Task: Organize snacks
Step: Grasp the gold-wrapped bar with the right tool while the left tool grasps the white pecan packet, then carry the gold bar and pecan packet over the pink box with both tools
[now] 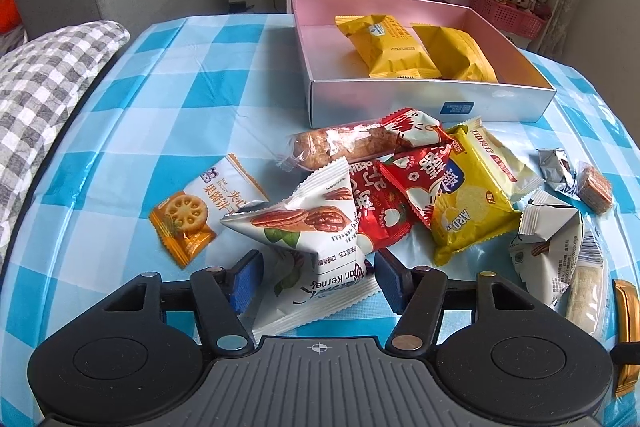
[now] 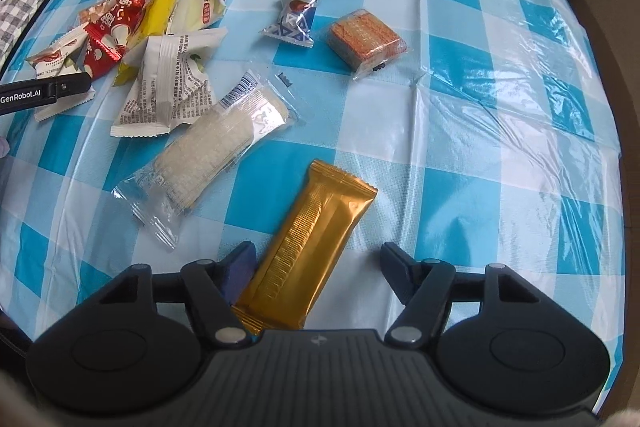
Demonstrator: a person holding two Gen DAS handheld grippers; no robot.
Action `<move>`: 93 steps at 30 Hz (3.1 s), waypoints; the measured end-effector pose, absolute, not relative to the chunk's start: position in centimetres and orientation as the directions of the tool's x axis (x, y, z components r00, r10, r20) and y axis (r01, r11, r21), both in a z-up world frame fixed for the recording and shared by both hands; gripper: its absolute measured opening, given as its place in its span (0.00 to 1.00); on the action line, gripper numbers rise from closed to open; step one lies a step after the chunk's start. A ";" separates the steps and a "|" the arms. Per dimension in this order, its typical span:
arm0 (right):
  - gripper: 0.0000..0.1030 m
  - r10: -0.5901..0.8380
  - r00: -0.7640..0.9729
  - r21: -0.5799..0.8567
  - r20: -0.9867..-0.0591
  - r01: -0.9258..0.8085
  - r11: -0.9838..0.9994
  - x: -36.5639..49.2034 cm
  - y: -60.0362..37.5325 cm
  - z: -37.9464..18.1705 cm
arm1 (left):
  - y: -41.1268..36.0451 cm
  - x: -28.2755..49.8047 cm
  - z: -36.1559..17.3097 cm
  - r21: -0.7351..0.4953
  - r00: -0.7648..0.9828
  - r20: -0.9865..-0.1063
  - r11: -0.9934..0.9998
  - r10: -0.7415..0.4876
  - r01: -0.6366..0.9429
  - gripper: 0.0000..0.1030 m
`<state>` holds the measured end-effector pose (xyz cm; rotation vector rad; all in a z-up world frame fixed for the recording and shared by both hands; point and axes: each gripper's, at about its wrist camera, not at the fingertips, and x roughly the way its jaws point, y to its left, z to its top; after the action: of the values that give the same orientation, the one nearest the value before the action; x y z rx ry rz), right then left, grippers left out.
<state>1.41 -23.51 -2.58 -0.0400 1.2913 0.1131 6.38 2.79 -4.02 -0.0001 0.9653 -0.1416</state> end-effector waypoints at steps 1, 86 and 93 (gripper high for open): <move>0.55 0.065 0.277 0.031 -0.959 -0.124 0.992 1.3 -23.3 -2.5 | 2.9 6.4 -4.0 -0.072 0.558 -0.820 0.990 -0.126 0.118 0.53; 0.25 0.188 0.724 0.347 -0.663 0.076 0.935 18.4 -24.1 2.5 | -2.5 19.3 1.0 -0.019 0.682 -0.729 0.998 -0.057 0.064 0.25; 0.25 0.183 0.732 0.356 -0.656 0.087 0.930 19.1 -24.4 1.9 | -2.7 20.7 0.0 -0.020 0.657 -0.753 0.999 -0.036 0.031 0.25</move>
<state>19.12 -24.41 1.91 0.3808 0.7528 0.0546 20.66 -2.67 0.04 -0.0057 0.8527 -0.0377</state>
